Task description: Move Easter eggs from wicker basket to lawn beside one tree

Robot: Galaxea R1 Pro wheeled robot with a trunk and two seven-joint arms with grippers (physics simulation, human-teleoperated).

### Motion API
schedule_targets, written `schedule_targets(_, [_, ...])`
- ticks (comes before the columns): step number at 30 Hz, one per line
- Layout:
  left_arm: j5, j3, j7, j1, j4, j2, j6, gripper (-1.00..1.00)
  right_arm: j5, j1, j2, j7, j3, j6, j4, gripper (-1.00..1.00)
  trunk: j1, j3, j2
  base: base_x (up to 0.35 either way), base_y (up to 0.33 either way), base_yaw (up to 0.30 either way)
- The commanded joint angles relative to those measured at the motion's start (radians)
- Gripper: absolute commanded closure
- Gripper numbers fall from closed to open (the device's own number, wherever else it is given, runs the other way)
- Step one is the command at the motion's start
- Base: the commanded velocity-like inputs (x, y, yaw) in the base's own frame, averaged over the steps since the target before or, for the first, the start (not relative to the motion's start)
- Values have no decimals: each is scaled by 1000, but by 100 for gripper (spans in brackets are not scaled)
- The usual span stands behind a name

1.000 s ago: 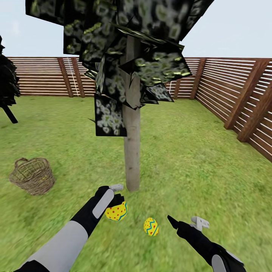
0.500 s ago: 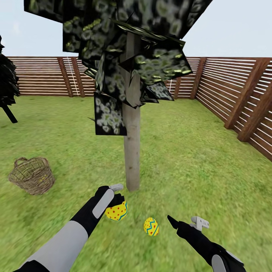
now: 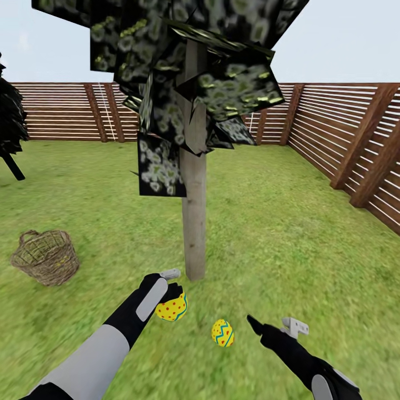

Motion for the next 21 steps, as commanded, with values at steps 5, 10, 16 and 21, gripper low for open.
schedule_targets(5, [10, -3, 10, -1, -1, 0, 0, 100, -4, -1, 1, 4, -3, -15, 3, -100, 19, -17, -36, 0, 0, 0])
schedule_targets(10, [11, -3, 9, -1, -1, -1, -3, 100, -3, -1, 2, 3, -1, -18, 7, -100, 39, -32, -71, 0, 0, 0])
schedule_targets(16, [12, -3, 7, -1, -1, 0, -7, 100, -8, -1, 3, 4, -2, -19, 6, -100, 62, -51, -113, 0, 0, 0])
schedule_targets(21, [13, -3, -19, -2, 1, -1, 0, 100, -15, 1, 1, 39, -12, -19, -4, -100, 81, -67, -148, 0, 0, 0])
